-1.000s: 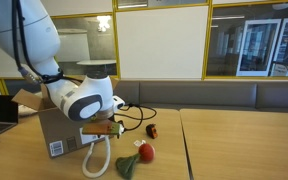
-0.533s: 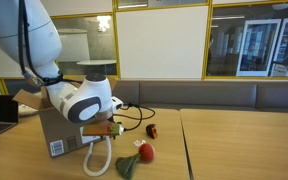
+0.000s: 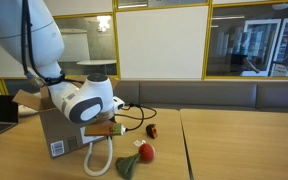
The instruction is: Put all the objects on the table into the box.
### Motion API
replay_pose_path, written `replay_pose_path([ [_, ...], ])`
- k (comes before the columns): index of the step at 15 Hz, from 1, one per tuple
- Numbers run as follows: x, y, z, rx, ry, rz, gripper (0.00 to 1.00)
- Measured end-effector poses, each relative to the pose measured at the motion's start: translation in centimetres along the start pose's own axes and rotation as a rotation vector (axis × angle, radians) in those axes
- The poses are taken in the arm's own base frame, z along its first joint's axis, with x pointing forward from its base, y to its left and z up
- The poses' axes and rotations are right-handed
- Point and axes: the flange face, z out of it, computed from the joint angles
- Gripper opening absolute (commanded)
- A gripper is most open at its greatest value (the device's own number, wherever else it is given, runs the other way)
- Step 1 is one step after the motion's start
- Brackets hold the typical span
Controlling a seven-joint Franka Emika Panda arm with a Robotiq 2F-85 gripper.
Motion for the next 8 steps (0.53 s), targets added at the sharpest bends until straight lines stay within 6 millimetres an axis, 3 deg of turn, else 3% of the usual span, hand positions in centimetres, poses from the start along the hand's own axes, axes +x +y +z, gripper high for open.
replay_pose_path([
  [5, -0.2, 0.5, -0.3, -0.024, 0.019, 0.006, 0.13],
  [8, -0.5, 0.7, -1.7, -0.054, 0.055, 0.01, 0.12],
])
